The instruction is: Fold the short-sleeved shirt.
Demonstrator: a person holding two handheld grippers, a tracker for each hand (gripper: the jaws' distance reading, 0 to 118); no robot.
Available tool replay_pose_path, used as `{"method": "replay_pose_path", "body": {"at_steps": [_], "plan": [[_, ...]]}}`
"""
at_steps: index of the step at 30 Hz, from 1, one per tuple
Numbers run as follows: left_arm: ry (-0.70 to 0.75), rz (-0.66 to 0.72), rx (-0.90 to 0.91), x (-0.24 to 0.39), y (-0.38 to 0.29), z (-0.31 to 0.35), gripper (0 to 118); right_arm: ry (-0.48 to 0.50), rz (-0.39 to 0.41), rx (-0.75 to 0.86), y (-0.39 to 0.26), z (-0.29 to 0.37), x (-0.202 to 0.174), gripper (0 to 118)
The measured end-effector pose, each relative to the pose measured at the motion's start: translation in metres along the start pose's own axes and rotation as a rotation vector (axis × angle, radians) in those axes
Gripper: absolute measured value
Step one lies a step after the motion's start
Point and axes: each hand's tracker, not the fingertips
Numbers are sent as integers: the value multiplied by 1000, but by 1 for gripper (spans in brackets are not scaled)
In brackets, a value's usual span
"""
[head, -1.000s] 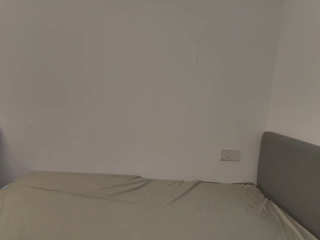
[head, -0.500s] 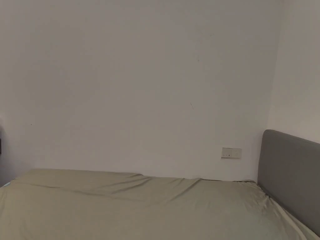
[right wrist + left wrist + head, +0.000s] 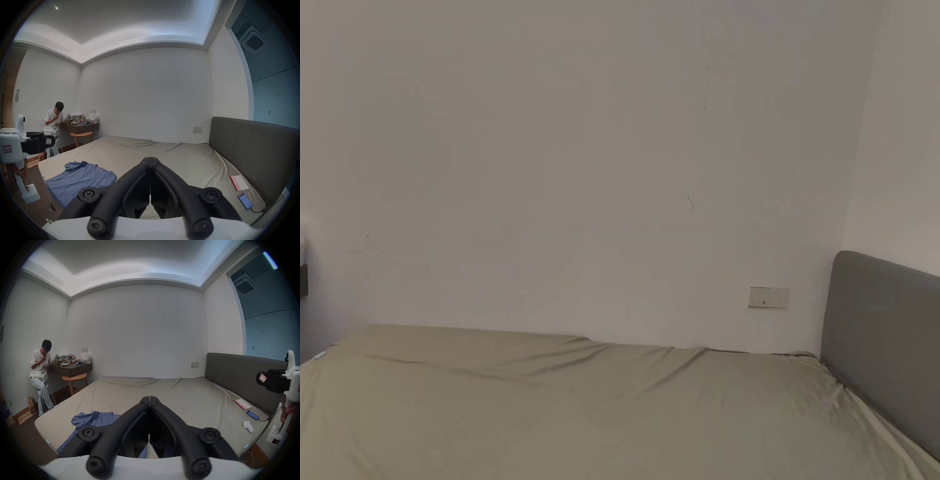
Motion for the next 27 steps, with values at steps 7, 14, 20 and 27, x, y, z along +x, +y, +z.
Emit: {"method": "replay_pose_path", "body": {"at_steps": [7,14,20,27], "plan": [[-1,-1,-12,0,-4,-8,1,-2,-2,-18,-8,-9,2,8],[64,-46,-217,-29,-36,-61,112,-2,10,-79,-29,-27,3,8],[129,-21,-500,-75,-144,-171,118,-8,-4,-200,-66,-68,8,8],[154,28,-790,-105,-268,-277,118,-34,18,-413,-125,-133,14,8]]}}
